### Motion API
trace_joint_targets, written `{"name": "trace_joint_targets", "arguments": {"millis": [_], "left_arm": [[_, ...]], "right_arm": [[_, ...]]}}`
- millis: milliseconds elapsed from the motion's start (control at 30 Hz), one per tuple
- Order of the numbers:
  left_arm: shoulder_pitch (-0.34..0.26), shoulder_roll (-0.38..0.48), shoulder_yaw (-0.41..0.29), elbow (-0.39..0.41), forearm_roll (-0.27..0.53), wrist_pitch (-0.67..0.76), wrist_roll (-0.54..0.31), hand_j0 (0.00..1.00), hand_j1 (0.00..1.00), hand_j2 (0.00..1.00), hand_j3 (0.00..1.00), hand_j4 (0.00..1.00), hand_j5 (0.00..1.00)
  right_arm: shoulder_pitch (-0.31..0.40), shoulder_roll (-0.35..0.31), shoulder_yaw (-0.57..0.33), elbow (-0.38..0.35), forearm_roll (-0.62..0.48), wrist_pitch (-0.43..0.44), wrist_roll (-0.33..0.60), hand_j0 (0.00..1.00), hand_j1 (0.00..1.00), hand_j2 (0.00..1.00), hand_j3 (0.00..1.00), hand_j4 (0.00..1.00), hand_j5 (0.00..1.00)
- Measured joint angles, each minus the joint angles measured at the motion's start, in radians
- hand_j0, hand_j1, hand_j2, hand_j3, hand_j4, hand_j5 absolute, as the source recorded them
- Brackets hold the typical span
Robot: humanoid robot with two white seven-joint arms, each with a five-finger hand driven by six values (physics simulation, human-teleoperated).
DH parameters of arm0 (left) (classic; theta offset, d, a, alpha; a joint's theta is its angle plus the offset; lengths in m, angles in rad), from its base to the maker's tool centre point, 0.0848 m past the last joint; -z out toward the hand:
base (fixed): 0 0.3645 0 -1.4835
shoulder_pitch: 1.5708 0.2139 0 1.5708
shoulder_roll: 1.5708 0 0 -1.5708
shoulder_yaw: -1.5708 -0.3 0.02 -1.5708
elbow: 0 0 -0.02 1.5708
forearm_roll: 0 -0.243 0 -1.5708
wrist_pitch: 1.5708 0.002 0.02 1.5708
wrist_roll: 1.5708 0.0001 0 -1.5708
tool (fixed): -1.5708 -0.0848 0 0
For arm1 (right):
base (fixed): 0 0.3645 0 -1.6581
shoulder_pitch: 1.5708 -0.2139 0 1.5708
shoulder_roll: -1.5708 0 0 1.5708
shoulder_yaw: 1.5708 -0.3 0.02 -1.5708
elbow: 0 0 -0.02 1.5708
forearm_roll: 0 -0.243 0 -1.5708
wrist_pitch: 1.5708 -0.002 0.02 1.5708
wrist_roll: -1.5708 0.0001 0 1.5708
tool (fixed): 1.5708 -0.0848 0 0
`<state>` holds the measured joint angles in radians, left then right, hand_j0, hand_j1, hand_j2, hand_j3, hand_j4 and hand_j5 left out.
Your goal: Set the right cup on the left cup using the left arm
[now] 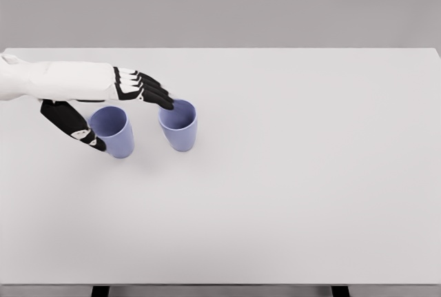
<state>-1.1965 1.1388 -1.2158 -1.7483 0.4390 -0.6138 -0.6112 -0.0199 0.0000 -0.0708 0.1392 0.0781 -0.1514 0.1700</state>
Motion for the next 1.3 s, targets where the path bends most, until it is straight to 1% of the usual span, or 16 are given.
{"name": "trace_joint_targets", "arguments": {"millis": [67,167,300,433,533,567,600,667,700,733,767,833,933,1033,1133,1300], "left_arm": [[-0.011,-0.001,0.002,-0.002,0.001,0.0,0.0,1.0,1.0,1.0,1.0,1.0,1.0],[-0.014,-0.055,0.006,-0.004,-0.015,0.0,0.0,1.0,1.0,1.0,1.0,1.0,1.0],[0.003,-0.099,0.047,-0.007,-0.1,0.0,0.0,1.0,1.0,1.0,1.0,1.0,1.0],[0.032,-0.125,0.06,-0.008,-0.128,0.0,0.0,1.0,1.0,1.0,1.0,1.0,1.0],[0.029,-0.143,0.061,-0.011,-0.141,0.0,0.06,1.0,1.0,1.0,1.0,1.0,1.0],[0.009,-0.145,0.061,-0.012,-0.147,0.0,0.082,1.0,1.0,1.0,1.0,1.0,1.0],[-0.033,-0.148,0.058,-0.013,-0.149,0.001,0.09,1.0,1.0,1.0,1.0,1.0,1.0],[-0.092,-0.159,0.033,-0.012,-0.134,0.001,0.068,1.0,1.0,1.0,1.0,1.0,1.0],[-0.136,-0.164,0.008,-0.009,-0.122,0.0,0.055,1.0,1.0,1.0,1.0,1.0,1.0],[-0.214,-0.169,-0.037,-0.003,-0.104,0.001,0.048,1.0,1.0,1.0,1.0,1.0,1.0],[-0.249,-0.177,-0.091,0.006,-0.084,0.002,0.044,1.0,1.0,1.0,1.0,1.0,1.0],[-0.25,-0.19,-0.175,0.022,-0.057,0.001,0.038,1.0,1.0,1.0,1.0,1.0,1.0],[-0.226,-0.222,-0.237,0.075,-0.038,0.0,0.035,1.0,1.0,1.0,1.0,1.0,1.0],[-0.219,-0.259,-0.251,0.153,-0.034,0.0,0.035,1.0,1.0,1.0,1.0,1.0,1.0],[-0.175,-0.302,-0.248,0.249,-0.052,0.0,0.04,1.0,1.0,1.0,1.0,1.0,1.0],[-0.164,-0.338,-0.246,0.314,-0.132,0.0,0.103,1.0,1.0,1.0,1.0,1.0,1.0]], "right_arm": [[0.009,0.0,0.0,0.004,-0.001,0.001,0.0,1.0,1.0,1.0,1.0,1.0,1.0],[0.008,0.0,-0.001,0.005,-0.002,0.002,0.0,1.0,1.0,1.0,1.0,1.0,1.0],[0.008,0.0,-0.001,0.006,-0.002,0.003,0.0,1.0,1.0,1.0,1.0,1.0,1.0],[0.008,0.0,-0.001,0.006,-0.002,0.003,0.0,1.0,1.0,1.0,1.0,1.0,1.0],[0.008,0.0,-0.001,0.006,-0.002,0.003,0.0,1.0,1.0,1.0,1.0,1.0,1.0],[0.008,0.0,-0.001,0.006,-0.002,0.003,0.0,1.0,1.0,1.0,1.0,1.0,1.0],[0.008,0.0,-0.001,0.006,-0.002,0.003,0.0,1.0,1.0,1.0,1.0,1.0,1.0],[0.008,0.0,-0.001,0.006,-0.002,0.003,0.0,1.0,1.0,1.0,1.0,1.0,1.0],[0.006,0.0,-0.001,0.006,-0.002,0.003,0.0,1.0,1.0,1.0,1.0,1.0,1.0],[0.008,0.0,-0.001,0.006,-0.002,0.003,0.0,1.0,1.0,1.0,1.0,1.0,1.0],[0.008,0.0,-0.001,0.006,-0.002,0.003,0.0,1.0,1.0,1.0,1.0,1.0,1.0],[0.008,0.0,-0.001,0.006,-0.002,0.003,0.0,1.0,1.0,1.0,1.0,1.0,1.0],[0.008,0.0,-0.001,0.006,-0.002,0.003,0.0,1.0,1.0,1.0,1.0,1.0,1.0],[0.008,0.0,-0.001,0.006,-0.002,0.003,0.0,1.0,1.0,1.0,1.0,1.0,1.0],[0.008,0.0,-0.001,0.006,-0.002,0.003,0.0,1.0,1.0,1.0,1.0,1.0,1.0],[0.008,0.0,-0.001,0.006,-0.002,0.003,0.0,1.0,1.0,1.0,1.0,1.0,1.0]]}}
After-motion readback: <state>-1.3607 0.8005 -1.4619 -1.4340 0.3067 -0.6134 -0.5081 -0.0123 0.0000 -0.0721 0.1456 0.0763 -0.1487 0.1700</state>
